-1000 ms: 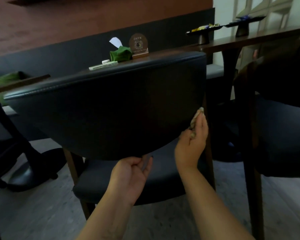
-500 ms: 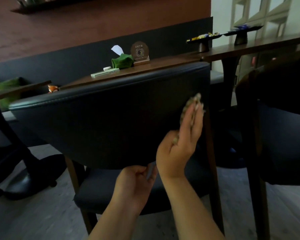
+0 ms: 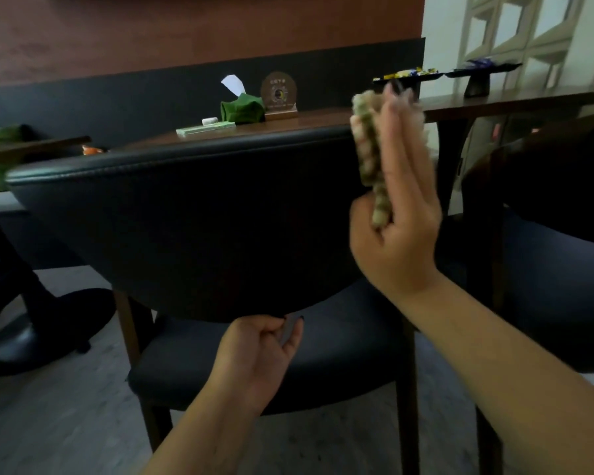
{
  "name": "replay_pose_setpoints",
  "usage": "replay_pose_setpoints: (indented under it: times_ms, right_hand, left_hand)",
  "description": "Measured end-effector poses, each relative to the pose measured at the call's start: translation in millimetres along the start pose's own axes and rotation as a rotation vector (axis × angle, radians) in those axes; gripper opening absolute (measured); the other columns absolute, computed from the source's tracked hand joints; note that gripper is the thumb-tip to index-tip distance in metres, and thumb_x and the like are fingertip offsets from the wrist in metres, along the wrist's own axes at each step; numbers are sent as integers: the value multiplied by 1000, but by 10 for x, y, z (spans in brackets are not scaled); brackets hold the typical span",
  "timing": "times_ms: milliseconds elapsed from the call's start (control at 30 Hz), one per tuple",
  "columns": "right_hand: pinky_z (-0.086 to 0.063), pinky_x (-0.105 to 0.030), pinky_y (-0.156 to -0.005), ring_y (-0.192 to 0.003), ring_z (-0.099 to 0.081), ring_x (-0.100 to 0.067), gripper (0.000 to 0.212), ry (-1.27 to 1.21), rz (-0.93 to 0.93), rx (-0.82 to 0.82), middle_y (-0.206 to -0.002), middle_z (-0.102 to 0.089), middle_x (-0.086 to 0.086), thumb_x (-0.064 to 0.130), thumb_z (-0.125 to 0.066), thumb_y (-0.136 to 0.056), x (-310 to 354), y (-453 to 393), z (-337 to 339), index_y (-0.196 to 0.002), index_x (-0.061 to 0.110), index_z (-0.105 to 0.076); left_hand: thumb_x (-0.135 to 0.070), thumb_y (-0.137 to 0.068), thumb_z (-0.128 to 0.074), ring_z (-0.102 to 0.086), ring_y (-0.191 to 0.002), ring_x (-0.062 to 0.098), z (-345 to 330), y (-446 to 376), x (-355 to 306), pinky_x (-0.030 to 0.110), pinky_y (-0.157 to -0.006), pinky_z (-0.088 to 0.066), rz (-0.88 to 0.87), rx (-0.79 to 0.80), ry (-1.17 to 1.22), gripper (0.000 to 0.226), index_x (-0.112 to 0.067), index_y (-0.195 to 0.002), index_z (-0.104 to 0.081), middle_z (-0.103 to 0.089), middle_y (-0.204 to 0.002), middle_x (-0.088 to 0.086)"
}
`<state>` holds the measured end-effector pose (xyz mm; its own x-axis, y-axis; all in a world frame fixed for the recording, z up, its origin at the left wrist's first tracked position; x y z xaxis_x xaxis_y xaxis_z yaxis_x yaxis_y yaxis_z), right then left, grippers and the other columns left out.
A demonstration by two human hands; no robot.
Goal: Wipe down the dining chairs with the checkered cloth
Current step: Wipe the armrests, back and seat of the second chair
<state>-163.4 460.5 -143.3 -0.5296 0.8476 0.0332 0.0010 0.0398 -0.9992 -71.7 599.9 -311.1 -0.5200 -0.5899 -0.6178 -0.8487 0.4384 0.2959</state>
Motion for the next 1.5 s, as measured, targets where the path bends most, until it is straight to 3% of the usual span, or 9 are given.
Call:
replay_pose_setpoints:
  times_ms: [167,333,533,867,1033,1167,1233,1333,1500]
  right_hand:
    - [-16,-55,-116,-139,-15,-41,57,121,7,-22,-146,-21,-26,-15,-37,-86,-3,360,-199,-140,-13,-22]
    - [-7,-49,-119,-147,3,-30,61,261,171,235,-160,7,-2,4,-31,-100,-13,1223,-420,-152,9,1]
    - [-21,-50,-116,-145,-15,-34,56,156,428,395,-142,-32,-23,0,-41,-99,3,976,-165,-149,2,-17]
    - [-28,-49,-112,-130,-45,-37,42,148,815,397,-135,-51,-15,1,-48,-88,306,-60,-287,-129,2,-55]
    - [-29,-37,-114,-129,-47,-30,37,118,995,861,-134,-54,-17,11,-36,-99,54,746,-372,-126,-3,-57]
    - [-49,-20,-87,-99,-68,-11,51,227,891,1260,-114,-70,2,14,-23,-99,-140,1159,-299,-106,15,-74]
    - [-46,-20,-92,-103,-67,-13,44,187,856,1237,-113,-70,0,15,-31,-100,-61,1110,-265,-104,13,-75]
    - [-47,-26,-96,-110,-64,-18,44,1,661,947,-115,-69,-7,17,-28,-105,217,620,-228,-112,11,-70]
    - [-33,-48,-110,-128,-48,-36,34,90,771,419,-130,-56,-16,1,-60,-91,597,-190,-346,-125,0,-59]
  left_hand:
    - [16,-82,-34,-58,-97,20,-50,54,5,40,-77,-50,-5,-4,3,50,-6,-121,-58,-65,-98,9]
    - [16,-81,-34,-64,-91,24,-48,43,5,41,-75,-52,-2,3,29,55,-7,-124,-60,-69,-109,13]
    - [14,-77,-41,-72,-74,17,27,-15,7,40,-82,-52,7,67,-27,43,-8,-103,-67,-72,-94,7]
    - [8,-70,-49,-71,-98,16,79,22,-61,39,-80,-54,28,121,-110,61,-17,-124,-61,-71,-115,3]
    - [17,-78,-34,-67,-98,25,70,13,-44,42,-83,-54,21,112,-55,45,-5,-103,-64,-70,-104,13]
    - [20,-80,-30,-66,-99,29,87,29,-71,47,-86,-54,-6,136,-108,53,-4,-115,-61,-69,-106,17]
    - [20,-81,-31,-63,-98,29,98,31,-108,49,-97,-49,-23,137,-195,49,-5,-109,-62,-66,-101,17]
    - [16,-85,-32,-59,-102,31,127,30,-126,49,-106,-41,-19,142,-306,41,-2,-107,-62,-64,-105,16]
    - [15,-70,-43,-72,-89,20,288,-1,-261,43,-96,-47,-87,104,-145,41,-9,-85,-72,-74,-87,7]
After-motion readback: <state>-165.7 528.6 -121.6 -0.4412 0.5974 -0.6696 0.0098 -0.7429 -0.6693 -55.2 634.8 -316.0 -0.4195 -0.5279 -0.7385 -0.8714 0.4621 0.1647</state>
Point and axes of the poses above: each hand's wrist, its own y-axis away from the middle knuckle, its own z-axis out of the back of the hand, x = y × z, the point moved 5 cm from there along -y, towards the middle knuckle
